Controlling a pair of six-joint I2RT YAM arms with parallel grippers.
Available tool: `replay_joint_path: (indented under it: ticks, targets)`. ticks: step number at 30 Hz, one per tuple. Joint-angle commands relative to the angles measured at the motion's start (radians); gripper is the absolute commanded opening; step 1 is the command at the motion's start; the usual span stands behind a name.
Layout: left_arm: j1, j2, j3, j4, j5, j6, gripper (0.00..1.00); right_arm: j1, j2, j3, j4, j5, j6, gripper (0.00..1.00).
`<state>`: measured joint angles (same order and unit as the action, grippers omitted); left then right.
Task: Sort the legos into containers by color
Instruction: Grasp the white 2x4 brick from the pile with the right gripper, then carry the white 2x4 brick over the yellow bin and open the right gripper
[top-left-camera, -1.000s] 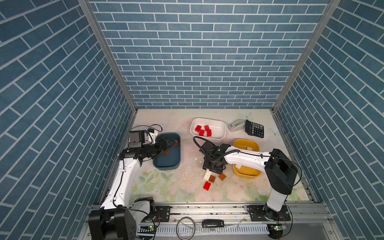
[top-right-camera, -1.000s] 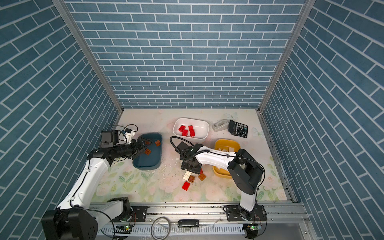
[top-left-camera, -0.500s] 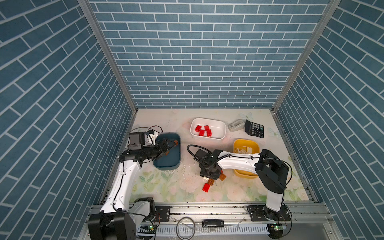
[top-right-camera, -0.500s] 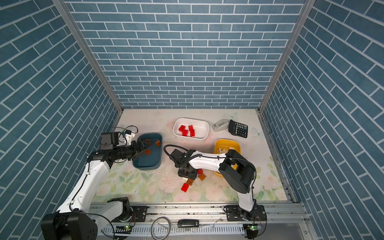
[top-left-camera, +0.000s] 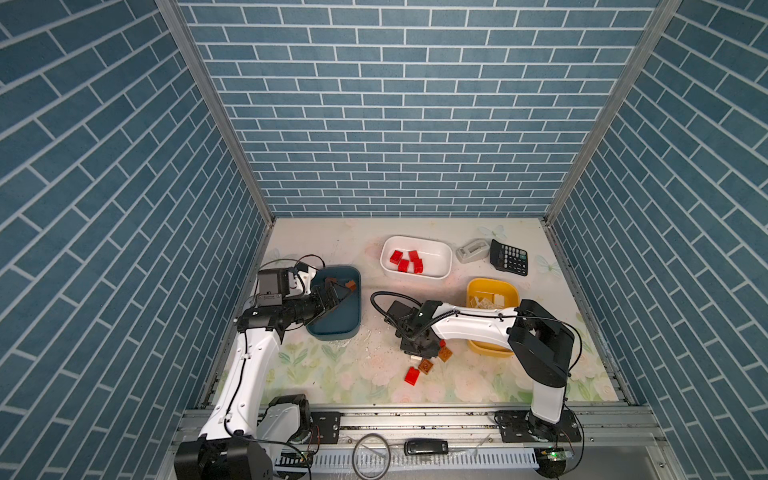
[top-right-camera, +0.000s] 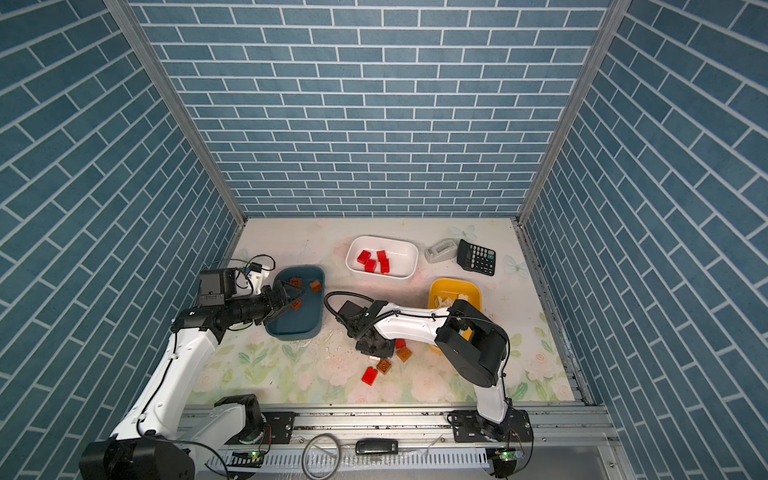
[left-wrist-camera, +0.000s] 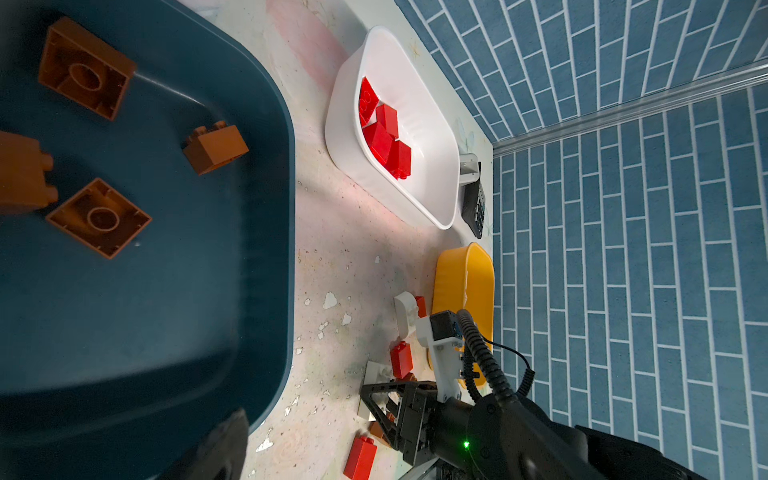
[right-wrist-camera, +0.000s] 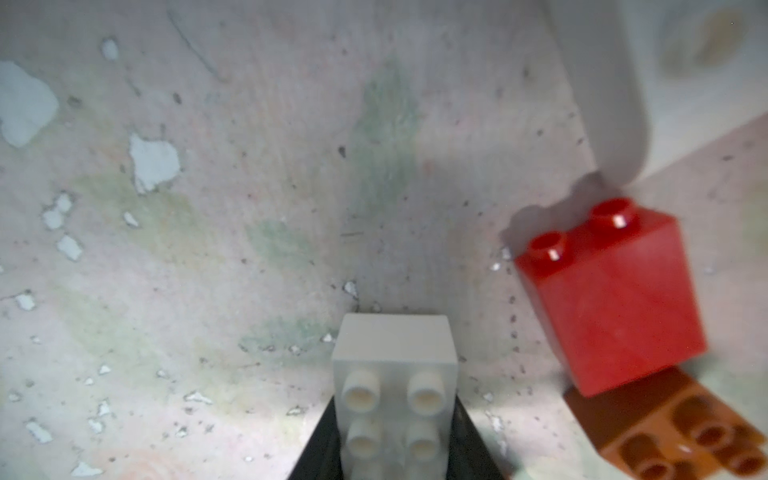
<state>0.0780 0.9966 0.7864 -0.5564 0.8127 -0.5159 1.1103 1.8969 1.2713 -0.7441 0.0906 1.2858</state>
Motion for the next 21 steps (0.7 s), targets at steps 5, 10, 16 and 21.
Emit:
replay_joint_path:
  ticks: [5,10,16,21]
  targets:
    - [-0.006,-0.01,-0.023,0.028,0.018,-0.017,0.97,-0.109,-0.226,0.038,-0.194,0.166,-0.19,0.25]
    - [-0.009,-0.015,-0.018,0.037,0.018,-0.03,0.97,-0.307,-0.401,-0.019,-0.263,0.177,-0.385,0.23]
    - [-0.009,-0.018,-0.03,0.049,0.017,-0.047,0.97,-0.52,-0.45,-0.101,-0.219,0.094,-0.642,0.21]
    - [-0.009,-0.026,-0.035,0.048,0.013,-0.054,0.97,-0.626,-0.417,-0.185,-0.137,-0.009,-0.747,0.22]
